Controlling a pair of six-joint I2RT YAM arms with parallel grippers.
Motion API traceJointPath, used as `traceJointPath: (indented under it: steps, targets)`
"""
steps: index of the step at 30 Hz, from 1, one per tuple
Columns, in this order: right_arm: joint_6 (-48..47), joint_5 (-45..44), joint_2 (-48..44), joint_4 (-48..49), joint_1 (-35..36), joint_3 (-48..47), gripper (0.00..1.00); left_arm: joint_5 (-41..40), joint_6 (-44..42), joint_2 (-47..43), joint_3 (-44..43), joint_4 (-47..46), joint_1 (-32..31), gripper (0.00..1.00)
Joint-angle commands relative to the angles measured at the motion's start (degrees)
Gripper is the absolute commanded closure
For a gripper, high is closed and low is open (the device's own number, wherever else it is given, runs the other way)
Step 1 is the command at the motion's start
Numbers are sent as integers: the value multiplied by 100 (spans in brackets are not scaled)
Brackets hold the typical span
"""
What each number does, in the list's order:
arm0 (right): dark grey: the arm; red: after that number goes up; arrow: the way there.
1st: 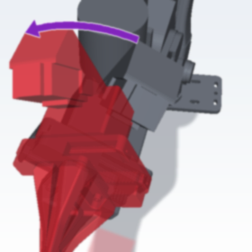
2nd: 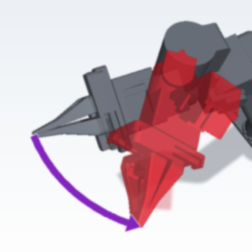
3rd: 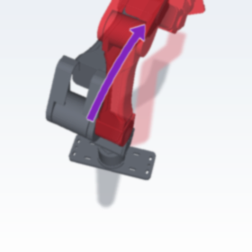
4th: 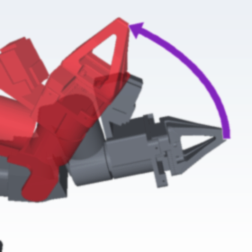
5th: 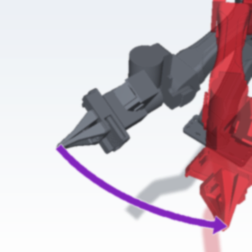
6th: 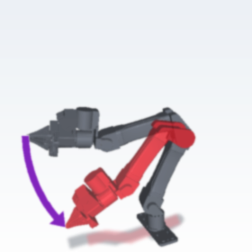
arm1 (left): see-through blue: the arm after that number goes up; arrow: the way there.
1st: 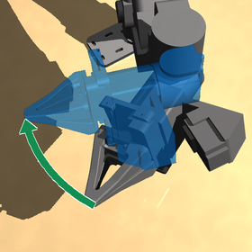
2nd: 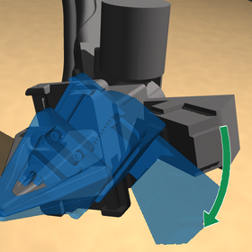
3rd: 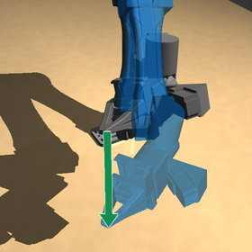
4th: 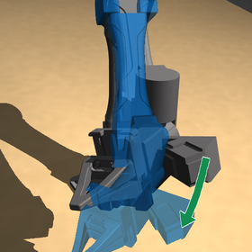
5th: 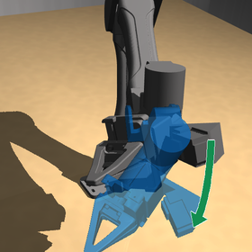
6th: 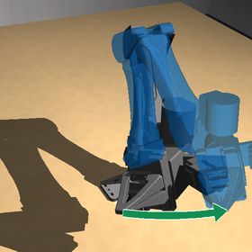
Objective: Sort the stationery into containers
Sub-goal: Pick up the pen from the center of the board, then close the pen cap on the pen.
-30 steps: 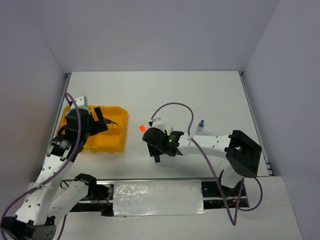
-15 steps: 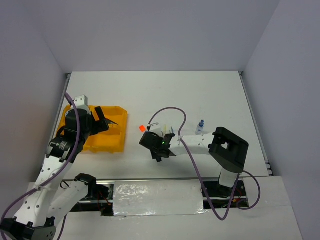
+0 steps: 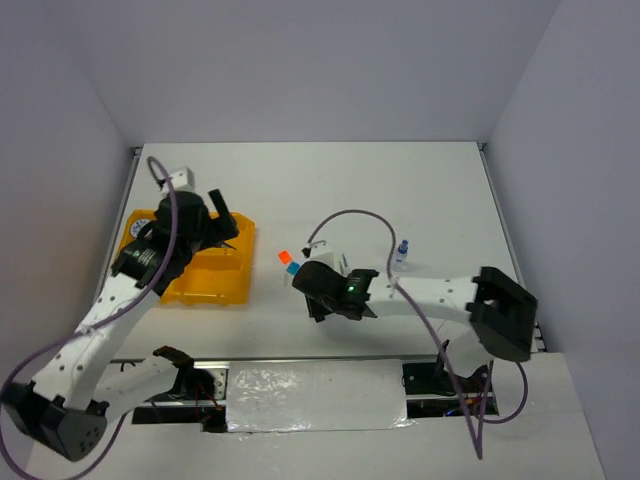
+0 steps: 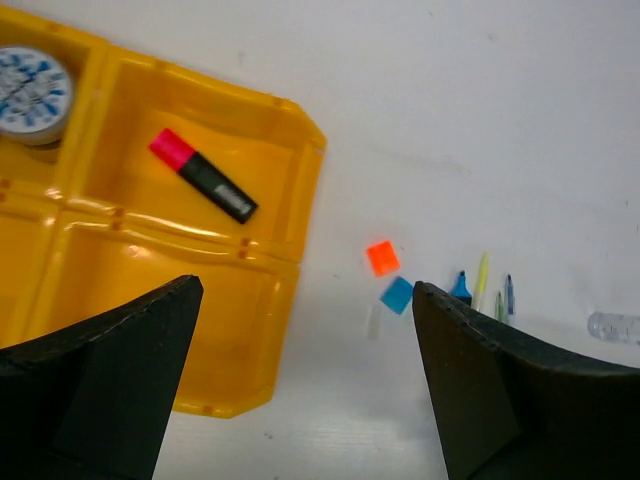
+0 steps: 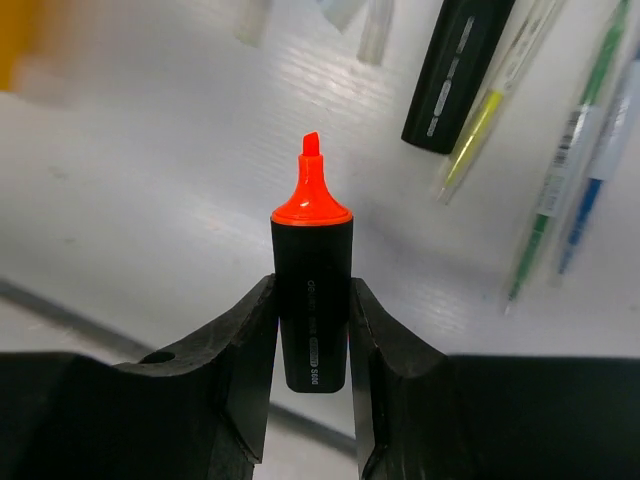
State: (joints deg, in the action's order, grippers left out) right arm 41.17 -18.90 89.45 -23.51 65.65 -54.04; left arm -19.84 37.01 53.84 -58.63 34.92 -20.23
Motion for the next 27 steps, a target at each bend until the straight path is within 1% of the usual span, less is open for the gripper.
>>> traceJointPath:
  steps: [1, 2, 3, 4, 6, 7, 8, 9, 10, 11, 14, 16, 18, 19, 22, 24, 27]
  targets:
    - [-109, -472, -1277, -74, 36, 60, 88, -564, 666, 860, -420, -380, -779, 1]
    - [-118, -588, -1455, -171, 10, 147, 88, -678, 910, 1108, -621, -363, -1077, 1]
    - [-109, -693, -1596, -363, -43, 192, 88, -819, 1026, 1337, -719, -345, -1175, 1]
    - [-92, -842, -1815, -452, -78, 262, 88, -916, 1166, 1809, -824, -310, -1272, 1]
    - [-30, -949, -2018, -715, -140, 341, 88, -1092, 1641, 2269, -1114, -188, -1475, 3]
    - [-4, -1028, -2132, -751, -140, 463, 88, -1145, 1790, 2680, -1202, -161, -1527, 3]
    - [5, -1028, -2377, -769, -149, 534, 88, -1189, 1957, 2884, -1360, -117, -1632, 6]
    - [14, -1028, -2510, -796, -157, 605, 88, -1233, 2324, 3069, -1448, -30, -1677, 7]
    - [23, -1046, -2633, -804, -158, 727, 88, -1233, 2458, 3436, -1623, 110, -1721, 10]
    - [32, -1055, -2861, -839, -166, 772, 88, -1259, 2799, 3640, -1721, 251, -1747, 13]
    - [14, -1090, -3195, -1015, -184, 886, 88, -1120, 3161, 4370, -2019, 550, -1765, 17]
    - [-3, -1099, -3319, -1051, -193, 965, 88, -840, 3206, 4756, -2030, 386, -1765, 19]
    - [-39, -1107, -3451, -1033, -193, 1044, 88, -680, 3320, 5029, -1977, 297, -1757, 21]
    - [-47, -1099, -3478, -1007, -193, 1080, 88, -610, 3417, 5100, -1916, 262, -1774, 25]
    - [-91, -1055, -3522, -840, -201, 1255, 88, -583, 3549, 5268, -1705, 51, -1774, 29]
    - [-118, -994, -3479, -761, -201, 1326, 88, -565, 3576, 5346, -1634, -116, -1765, 29]
    - [-153, -941, -3408, -708, -193, 1344, 88, -609, 3593, 5487, -1651, -126, -1774, 30]
